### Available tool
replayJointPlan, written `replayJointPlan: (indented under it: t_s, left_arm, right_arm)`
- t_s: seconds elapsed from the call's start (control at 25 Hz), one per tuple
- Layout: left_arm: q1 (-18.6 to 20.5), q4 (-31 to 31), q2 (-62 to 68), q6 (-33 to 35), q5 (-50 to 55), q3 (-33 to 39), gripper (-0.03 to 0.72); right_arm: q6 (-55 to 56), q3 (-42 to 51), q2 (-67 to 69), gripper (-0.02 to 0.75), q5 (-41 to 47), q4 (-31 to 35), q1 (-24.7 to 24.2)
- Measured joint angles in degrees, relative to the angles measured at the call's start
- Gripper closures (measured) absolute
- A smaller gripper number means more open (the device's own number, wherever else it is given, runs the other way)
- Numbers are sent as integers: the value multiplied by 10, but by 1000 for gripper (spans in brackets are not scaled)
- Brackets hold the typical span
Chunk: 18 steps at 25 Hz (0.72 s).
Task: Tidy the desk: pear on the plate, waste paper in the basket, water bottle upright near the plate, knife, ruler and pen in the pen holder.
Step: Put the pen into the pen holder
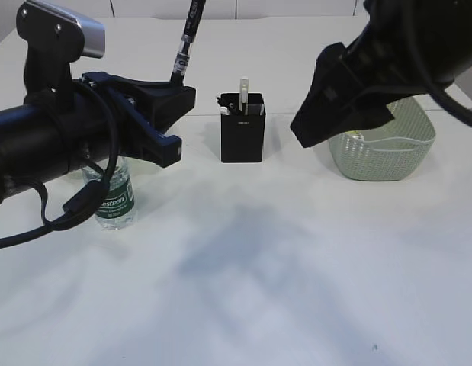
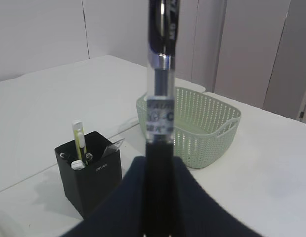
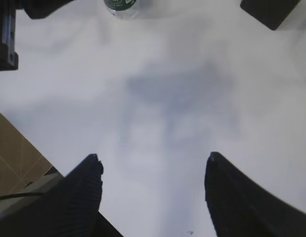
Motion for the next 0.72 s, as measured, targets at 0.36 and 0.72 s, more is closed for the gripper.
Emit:
replayJointPlan:
  t_s: [0.36, 0.72]
  left_arm:
    - [0, 8, 0, -11, 0, 0, 633]
    - [0, 21, 0, -33, 0, 0, 633]
  right_arm:
    - [57, 138, -114, 253, -127, 5, 0]
    - [-2, 222, -167, 253, -314, 25, 0]
